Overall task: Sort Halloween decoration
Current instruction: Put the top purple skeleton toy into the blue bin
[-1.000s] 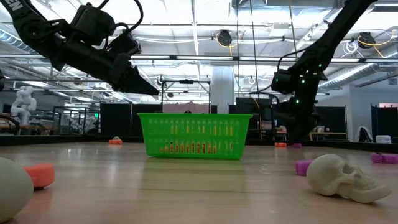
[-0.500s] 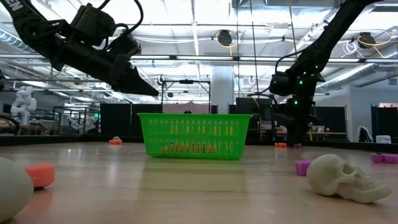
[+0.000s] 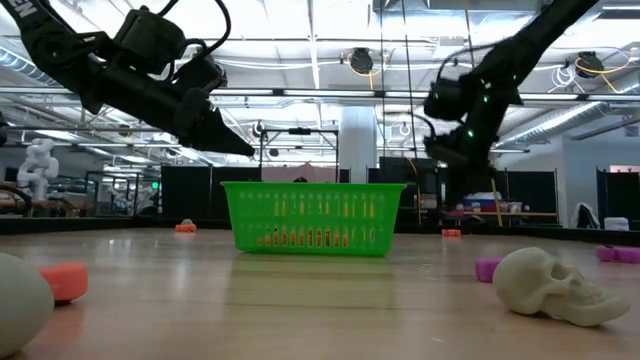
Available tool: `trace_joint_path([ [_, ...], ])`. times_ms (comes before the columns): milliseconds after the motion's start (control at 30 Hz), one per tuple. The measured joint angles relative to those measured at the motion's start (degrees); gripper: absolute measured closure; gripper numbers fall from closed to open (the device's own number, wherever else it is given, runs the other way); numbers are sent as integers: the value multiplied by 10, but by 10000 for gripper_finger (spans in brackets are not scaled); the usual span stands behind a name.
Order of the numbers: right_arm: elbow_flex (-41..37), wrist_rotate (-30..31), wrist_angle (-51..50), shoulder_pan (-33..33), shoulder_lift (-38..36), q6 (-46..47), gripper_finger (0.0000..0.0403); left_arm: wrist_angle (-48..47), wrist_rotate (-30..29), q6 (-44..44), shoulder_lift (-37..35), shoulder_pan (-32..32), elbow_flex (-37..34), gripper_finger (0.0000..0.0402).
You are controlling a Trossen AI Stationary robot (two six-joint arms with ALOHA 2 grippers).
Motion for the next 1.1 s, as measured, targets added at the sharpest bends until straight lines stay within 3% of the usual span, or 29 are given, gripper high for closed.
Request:
trace_joint_path([
  [167,16,0,41,64,-10,26,403,0,0,0,0,0,0,402],
  [367,116,3,76,107,35,27,401,4,0,-4,0,0,0,402],
  [767,386,0,23,86,265,-47,402,3,0,-4,0,0,0,402],
  [1100,460,-29,2,53,364,-52,403,1,0,-3,0,0,0,402],
])
